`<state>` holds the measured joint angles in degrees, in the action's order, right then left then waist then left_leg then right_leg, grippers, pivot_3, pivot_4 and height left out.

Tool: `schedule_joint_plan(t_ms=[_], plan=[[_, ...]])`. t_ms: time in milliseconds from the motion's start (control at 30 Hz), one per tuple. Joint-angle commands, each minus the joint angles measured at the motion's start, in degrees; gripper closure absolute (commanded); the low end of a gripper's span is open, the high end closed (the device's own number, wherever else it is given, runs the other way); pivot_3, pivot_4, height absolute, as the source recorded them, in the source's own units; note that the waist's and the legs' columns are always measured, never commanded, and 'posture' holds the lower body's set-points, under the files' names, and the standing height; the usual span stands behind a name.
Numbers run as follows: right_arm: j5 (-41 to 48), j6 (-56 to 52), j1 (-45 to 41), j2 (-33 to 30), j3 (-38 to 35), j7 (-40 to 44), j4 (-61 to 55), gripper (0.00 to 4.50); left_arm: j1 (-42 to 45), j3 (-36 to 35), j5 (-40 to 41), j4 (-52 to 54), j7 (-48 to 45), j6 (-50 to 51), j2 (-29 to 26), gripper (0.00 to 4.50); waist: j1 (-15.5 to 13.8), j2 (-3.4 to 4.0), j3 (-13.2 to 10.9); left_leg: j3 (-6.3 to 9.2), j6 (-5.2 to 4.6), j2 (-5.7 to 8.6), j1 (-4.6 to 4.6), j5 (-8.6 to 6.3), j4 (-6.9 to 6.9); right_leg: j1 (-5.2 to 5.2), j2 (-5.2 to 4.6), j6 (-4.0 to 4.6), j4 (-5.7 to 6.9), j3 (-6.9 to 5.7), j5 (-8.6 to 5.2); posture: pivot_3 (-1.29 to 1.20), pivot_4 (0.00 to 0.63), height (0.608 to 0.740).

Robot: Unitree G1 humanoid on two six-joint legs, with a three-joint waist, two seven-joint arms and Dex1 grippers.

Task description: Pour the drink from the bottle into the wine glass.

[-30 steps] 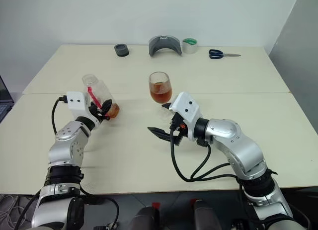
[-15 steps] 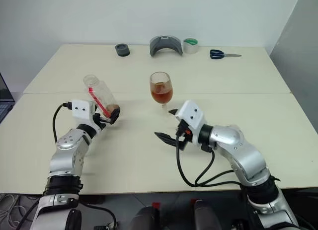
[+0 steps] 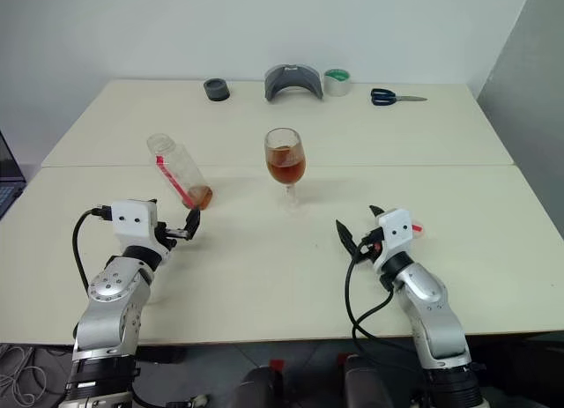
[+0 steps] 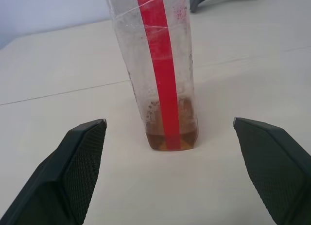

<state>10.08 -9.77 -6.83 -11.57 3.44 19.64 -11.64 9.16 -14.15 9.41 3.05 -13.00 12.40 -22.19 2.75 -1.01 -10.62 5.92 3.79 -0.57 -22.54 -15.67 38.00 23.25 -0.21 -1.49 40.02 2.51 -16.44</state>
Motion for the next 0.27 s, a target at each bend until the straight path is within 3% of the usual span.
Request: schedule_joint_plan(t_ms=[33, 267], plan=[[-1.0, 3.3, -1.2, 1.2, -1.4, -2.1, 0.6, 0.00, -0.8, -1.3, 1.4, 4.0, -0.2, -0.2, 0.2, 0.01, 0.0, 0.00, 0.0, -0.03, 0.00, -0.01, 0.01, 0.00, 0.00, 0.00, 0.00, 0.00, 0.00, 0.01, 0.00, 0.00, 0.150, 0.740], [-1.1, 3.6, -1.2, 1.2, -1.1, -1.8, 0.3, 0.00, -1.1, -1.3, 1.4, 3.6, 0.0, -1.9, 0.2, 0.01, 0.0, 0.00, 0.0, -0.02, 0.00, 0.00, 0.01, 0.00, -0.01, -0.02, 0.00, 0.00, -0.01, 0.01, 0.00, 0.00, 0.150, 0.740]])
